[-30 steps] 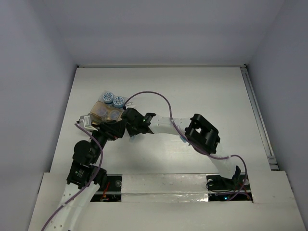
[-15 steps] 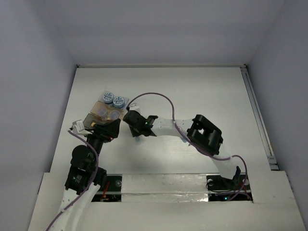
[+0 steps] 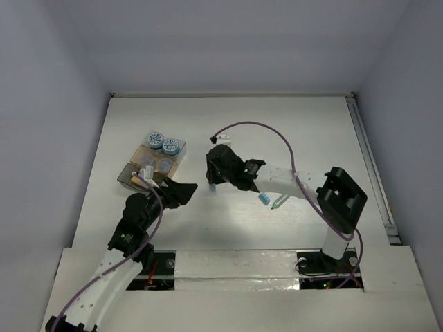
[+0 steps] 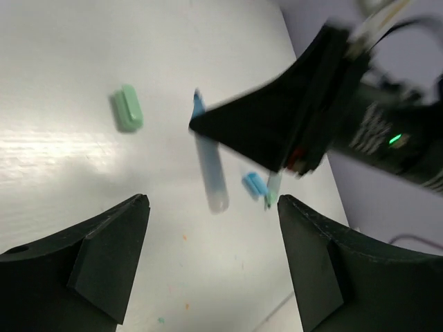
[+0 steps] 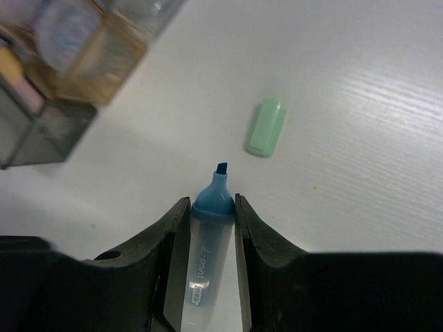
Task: Sort the stationery into containers
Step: Pick up the pen from the center of the board.
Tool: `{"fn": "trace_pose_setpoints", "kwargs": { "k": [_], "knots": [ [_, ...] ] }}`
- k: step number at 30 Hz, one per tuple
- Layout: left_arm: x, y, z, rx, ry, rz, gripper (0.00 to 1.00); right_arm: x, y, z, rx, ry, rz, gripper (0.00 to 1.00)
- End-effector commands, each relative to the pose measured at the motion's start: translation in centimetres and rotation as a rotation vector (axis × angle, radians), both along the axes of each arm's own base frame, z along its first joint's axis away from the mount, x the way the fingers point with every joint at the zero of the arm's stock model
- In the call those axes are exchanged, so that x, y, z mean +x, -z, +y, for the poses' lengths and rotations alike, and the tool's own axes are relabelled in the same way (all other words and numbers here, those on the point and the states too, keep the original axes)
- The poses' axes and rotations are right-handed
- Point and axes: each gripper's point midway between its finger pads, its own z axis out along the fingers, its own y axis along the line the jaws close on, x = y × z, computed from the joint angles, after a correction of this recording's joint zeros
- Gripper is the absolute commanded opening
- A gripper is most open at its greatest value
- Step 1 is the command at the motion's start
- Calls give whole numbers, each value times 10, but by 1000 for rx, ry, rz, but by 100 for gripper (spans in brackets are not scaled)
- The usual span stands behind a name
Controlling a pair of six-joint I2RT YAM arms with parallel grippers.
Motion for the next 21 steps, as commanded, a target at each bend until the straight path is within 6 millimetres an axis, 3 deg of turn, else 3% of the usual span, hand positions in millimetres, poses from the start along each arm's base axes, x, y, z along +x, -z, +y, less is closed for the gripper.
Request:
{"fn": "trace_pose_setpoints", "kwargs": {
  "k": [1, 6, 11, 17, 21],
  "knots": [
    [-14, -28, -34, -45, 202, -124, 71, 12, -59, 9, 159, 33, -122, 13],
    [-15, -28, -59, 4, 307, -124, 71, 5, -77, 15, 252, 7, -131, 13],
    [-4, -34, -63, 19, 271, -148, 69, 3, -88, 16, 295, -8, -152, 13],
    [5, -33, -62, 24, 240, -153, 58, -2, -87, 17, 310, -29, -143, 11],
    [7, -17, -69, 53, 273, -108, 53, -3, -90, 18, 322, -36, -146, 11]
  ]
}}
